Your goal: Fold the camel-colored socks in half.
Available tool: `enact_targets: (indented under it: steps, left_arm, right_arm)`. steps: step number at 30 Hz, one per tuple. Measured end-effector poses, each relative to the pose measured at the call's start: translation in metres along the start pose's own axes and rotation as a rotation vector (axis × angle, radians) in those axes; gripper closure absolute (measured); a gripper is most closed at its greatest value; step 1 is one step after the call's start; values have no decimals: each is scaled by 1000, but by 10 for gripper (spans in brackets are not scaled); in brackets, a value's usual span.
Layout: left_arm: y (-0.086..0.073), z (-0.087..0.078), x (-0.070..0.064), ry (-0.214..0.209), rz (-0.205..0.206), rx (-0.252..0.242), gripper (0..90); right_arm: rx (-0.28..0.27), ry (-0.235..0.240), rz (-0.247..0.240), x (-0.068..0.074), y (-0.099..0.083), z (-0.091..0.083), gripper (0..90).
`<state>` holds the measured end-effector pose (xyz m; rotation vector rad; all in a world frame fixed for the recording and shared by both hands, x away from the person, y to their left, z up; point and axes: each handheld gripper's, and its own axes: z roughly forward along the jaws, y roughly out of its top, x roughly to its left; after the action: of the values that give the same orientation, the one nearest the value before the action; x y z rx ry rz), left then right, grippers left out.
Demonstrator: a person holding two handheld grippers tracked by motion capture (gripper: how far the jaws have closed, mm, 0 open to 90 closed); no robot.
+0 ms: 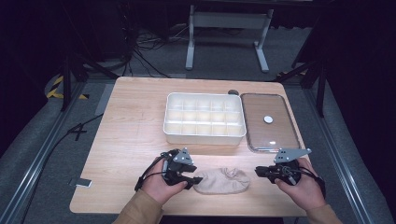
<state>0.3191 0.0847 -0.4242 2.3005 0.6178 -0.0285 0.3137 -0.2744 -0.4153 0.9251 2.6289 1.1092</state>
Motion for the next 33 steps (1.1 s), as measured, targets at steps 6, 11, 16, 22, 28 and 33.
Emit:
enact_targets:
  steps: [6, 11, 16, 22, 28, 33]
  left_arm:
    - [-1, 16, 1, 40, -10, 74, 535]
    - [-3, 21, 8, 84, -76, 75, 556]
    - [-6, 28, 9, 111, -96, 101, 567]
    - [-7, 37, 5, 168, -14, 151, 517]
    - [-6, 42, 3, 168, 28, 173, 505]
    - [-6, 42, 1, 141, 18, 180, 604]
  right_arm:
    - [8, 6, 14, 4, -4, 3, 883]
    - [24, 12, -7, 9, -5, 8, 874]
    - [31, 16, -26, 13, -4, 11, 869]
    - [33, 25, -36, 18, -2, 14, 858]
    - [26, 22, -59, 21, 0, 13, 850]
    - [23, 40, -77, 28, 2, 21, 867]
